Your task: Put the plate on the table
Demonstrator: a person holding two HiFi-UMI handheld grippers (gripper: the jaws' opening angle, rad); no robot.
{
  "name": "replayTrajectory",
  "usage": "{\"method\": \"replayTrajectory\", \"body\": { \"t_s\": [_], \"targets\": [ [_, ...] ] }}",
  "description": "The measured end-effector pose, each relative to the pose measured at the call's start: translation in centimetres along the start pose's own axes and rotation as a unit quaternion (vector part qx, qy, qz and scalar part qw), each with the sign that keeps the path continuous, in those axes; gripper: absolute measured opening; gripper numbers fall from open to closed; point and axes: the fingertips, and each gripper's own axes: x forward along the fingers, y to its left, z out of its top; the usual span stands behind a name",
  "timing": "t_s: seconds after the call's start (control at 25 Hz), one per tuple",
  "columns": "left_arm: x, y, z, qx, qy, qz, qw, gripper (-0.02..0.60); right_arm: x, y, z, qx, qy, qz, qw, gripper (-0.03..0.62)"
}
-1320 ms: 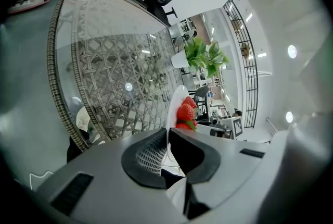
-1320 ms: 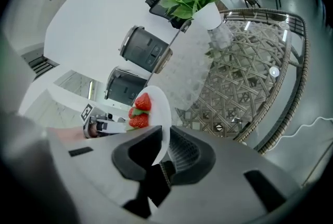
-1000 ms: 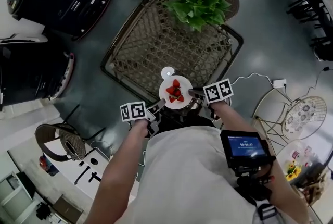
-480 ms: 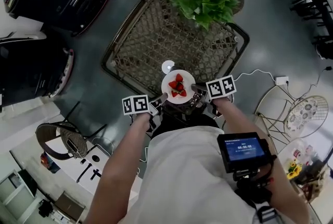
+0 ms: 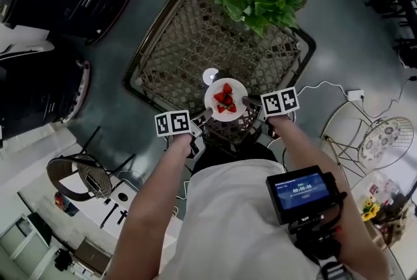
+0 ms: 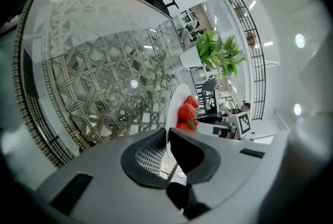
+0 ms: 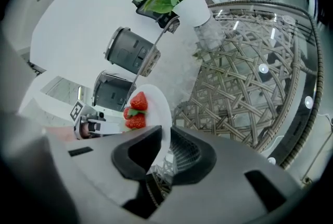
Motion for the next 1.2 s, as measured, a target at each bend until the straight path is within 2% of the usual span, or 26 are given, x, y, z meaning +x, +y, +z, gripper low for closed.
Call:
{"method": "replayTrajectory", "body": {
  "t_s": [0.28, 0.68, 0.96, 1.2],
  "targets": [
    [1.6, 0.6, 2.0, 0.008, 0.003, 0.016, 0.9998, 0.012, 0.5, -1.4, 1.7, 0.004, -0.007, -0.008, 1.000, 0.034],
    [3.1, 2.1, 5.1, 0.017, 0.009, 0.062, 0.9979, 0.012, 2.3, -3.0, 4.2, 0.004, -0.007, -0.033, 0.999, 0.035],
    [4.1, 3.1, 7.7, 0.013, 0.005, 0.087, 0.9961, 0.021, 3.2, -3.5, 7.0, -0.009, -0.011, -0.055, 0.998, 0.035],
    [4.8, 3.6, 8.5, 0.008, 0.013, 0.104, 0.9945, 0.023, 3.8, -4.3, 7.4, -0.011, -0.005, -0.073, 0.997, 0.035]
  ]
}}
